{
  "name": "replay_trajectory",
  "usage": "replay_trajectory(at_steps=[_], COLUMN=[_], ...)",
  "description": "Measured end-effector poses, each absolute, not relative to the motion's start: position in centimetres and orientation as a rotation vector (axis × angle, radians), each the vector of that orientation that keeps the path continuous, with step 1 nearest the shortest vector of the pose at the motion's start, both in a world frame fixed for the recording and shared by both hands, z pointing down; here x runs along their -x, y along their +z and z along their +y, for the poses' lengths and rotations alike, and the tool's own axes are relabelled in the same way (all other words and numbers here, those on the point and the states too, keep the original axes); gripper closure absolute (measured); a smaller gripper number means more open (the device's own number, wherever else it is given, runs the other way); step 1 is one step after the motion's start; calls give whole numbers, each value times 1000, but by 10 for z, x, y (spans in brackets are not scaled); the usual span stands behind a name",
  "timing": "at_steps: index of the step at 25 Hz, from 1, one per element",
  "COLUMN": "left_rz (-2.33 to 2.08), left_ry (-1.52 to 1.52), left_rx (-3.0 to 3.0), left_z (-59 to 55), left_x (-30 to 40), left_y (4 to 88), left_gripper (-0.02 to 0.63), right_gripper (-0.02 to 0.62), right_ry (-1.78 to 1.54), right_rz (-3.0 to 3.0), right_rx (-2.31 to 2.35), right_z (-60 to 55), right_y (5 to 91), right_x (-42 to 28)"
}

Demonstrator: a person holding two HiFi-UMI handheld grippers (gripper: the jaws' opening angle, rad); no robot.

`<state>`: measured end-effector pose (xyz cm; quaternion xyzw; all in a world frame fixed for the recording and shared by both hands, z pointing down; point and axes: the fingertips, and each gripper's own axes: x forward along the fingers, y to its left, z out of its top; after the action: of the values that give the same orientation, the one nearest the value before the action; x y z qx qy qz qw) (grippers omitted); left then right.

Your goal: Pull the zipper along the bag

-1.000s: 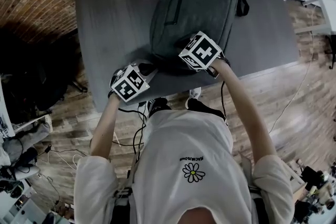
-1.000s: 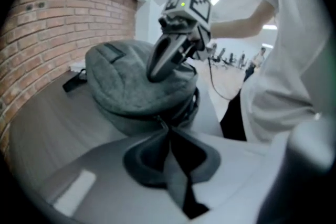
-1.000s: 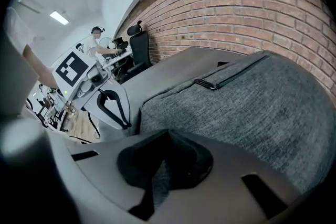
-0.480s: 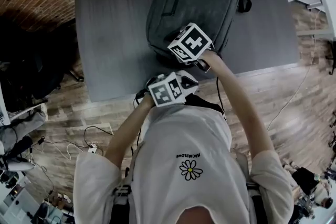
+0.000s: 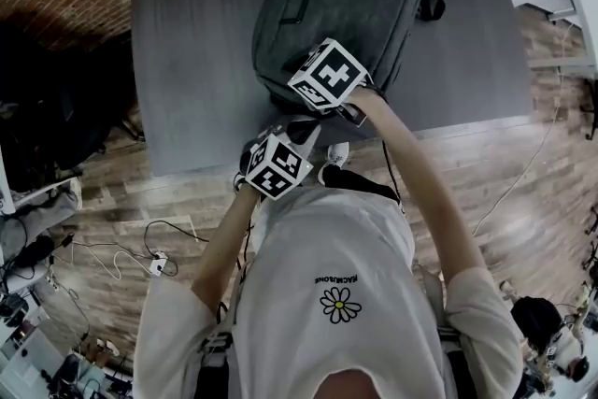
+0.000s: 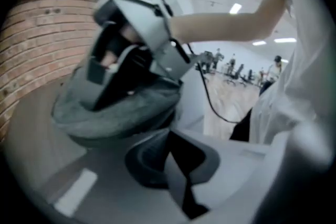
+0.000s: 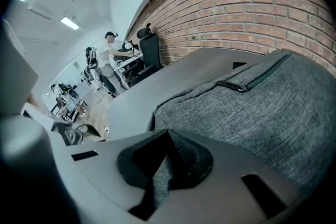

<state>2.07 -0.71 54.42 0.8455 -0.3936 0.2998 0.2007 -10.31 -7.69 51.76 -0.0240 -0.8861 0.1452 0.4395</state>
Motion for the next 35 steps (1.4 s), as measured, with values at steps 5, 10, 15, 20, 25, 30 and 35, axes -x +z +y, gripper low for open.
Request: replay_trajectory(at_steps=[5,10,15,20,25,30,35], left_rz=[-1361,-1389,-1385,-1273,-1245,-1318,-1448], left_ry=[750,940,987,902,886,691,686], left_rx=[-2208,-2167,-2031,-1927,-1816,-1734,-1845], left_z=[-16,-24,-27,-21,-22,-40,-40], left_x=[34,38,39,36,36,38,34], left_y=[533,546,551,551,560,572,571], left_gripper=[526,494,503,512,515,515,539], right_gripper=[595,595,595,595,595,595,595], right_ry=[301,236,209,216,221,208,203], right_rz=[-2191,-2188,-2196,-2197,-2197,-2199,-2201], right_rx=[94,137,135,143,151,149,149], right_z=[-70,-65,-64,-63,-63,-63,-63], right_y=[519,523,523,524,523,525,524], right_x=[101,102,104,104,104,104,102])
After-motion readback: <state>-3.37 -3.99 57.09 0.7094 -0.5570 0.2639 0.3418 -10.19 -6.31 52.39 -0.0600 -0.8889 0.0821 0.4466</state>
